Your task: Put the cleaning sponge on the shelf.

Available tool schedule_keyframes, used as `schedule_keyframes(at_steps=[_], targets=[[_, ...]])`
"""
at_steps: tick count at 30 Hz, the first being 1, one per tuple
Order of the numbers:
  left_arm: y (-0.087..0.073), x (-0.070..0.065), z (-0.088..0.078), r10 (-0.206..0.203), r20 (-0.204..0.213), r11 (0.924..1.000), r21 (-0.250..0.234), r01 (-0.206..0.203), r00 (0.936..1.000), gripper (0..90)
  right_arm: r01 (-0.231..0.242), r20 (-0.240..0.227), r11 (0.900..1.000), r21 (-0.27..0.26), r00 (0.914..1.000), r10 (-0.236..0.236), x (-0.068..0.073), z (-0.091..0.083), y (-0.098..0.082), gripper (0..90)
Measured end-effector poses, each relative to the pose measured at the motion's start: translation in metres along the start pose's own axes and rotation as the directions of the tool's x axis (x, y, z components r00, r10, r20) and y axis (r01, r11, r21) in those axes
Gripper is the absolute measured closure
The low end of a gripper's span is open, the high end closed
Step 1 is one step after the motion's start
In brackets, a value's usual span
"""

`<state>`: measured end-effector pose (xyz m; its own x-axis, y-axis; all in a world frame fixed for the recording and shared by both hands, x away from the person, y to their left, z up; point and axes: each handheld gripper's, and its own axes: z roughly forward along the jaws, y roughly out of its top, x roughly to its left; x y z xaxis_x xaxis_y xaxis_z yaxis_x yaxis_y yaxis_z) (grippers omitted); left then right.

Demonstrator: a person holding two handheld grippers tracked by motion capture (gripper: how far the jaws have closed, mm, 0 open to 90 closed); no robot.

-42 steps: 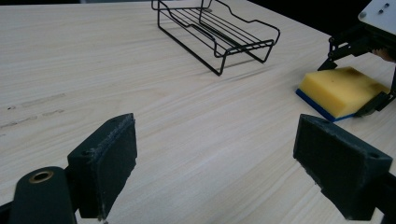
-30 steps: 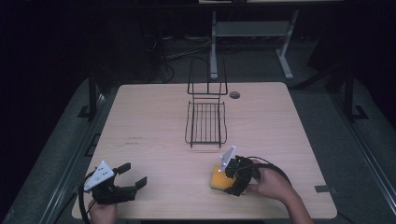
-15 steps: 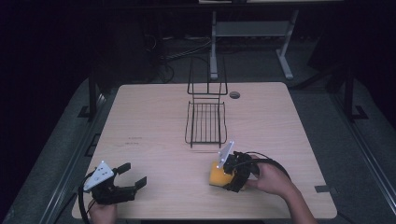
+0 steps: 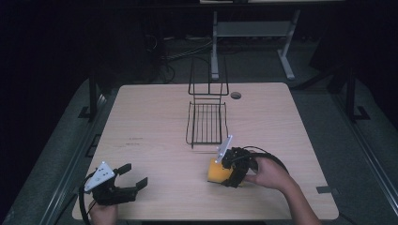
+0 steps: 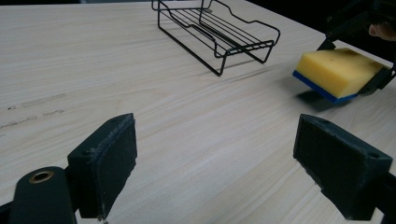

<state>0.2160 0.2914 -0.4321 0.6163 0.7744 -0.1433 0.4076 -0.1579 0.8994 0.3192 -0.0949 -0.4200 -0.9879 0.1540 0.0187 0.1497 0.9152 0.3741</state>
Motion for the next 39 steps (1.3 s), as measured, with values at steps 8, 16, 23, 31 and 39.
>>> schedule_keyframes(at_steps=[8,16,23,31,39], targets=[[0.0,0.0,0.0,0.001,0.003,1.0,0.0,-0.001,1.0,12.8,0.003,0.004,1.0,0.003,1.0,-0.003,-0.007,-0.004,0.006,21.4],[0.0,0.0,0.0,0.0,0.003,1.0,-0.001,0.0,1.0,12.8,0.011,0.0,1.0,0.004,0.9999,-0.011,-0.015,-0.007,0.015,21.4],[0.0,0.0,0.0,-0.001,0.002,1.0,-0.001,0.001,1.0,12.8,0.013,-0.005,1.0,0.01,0.9999,-0.013,-0.02,-0.008,0.021,21.4],[0.0,0.0,0.0,0.0,0.003,1.0,-0.001,0.0,1.0,12.8,0.02,-0.01,1.0,0.012,0.9998,-0.02,-0.025,-0.01,0.027,21.5],[0.0,0.0,0.0,-0.002,0.004,1.0,-0.001,0.002,1.0,12.8,0.02,-0.009,1.0,0.011,0.9998,-0.02,-0.034,-0.014,0.031,21.5]])
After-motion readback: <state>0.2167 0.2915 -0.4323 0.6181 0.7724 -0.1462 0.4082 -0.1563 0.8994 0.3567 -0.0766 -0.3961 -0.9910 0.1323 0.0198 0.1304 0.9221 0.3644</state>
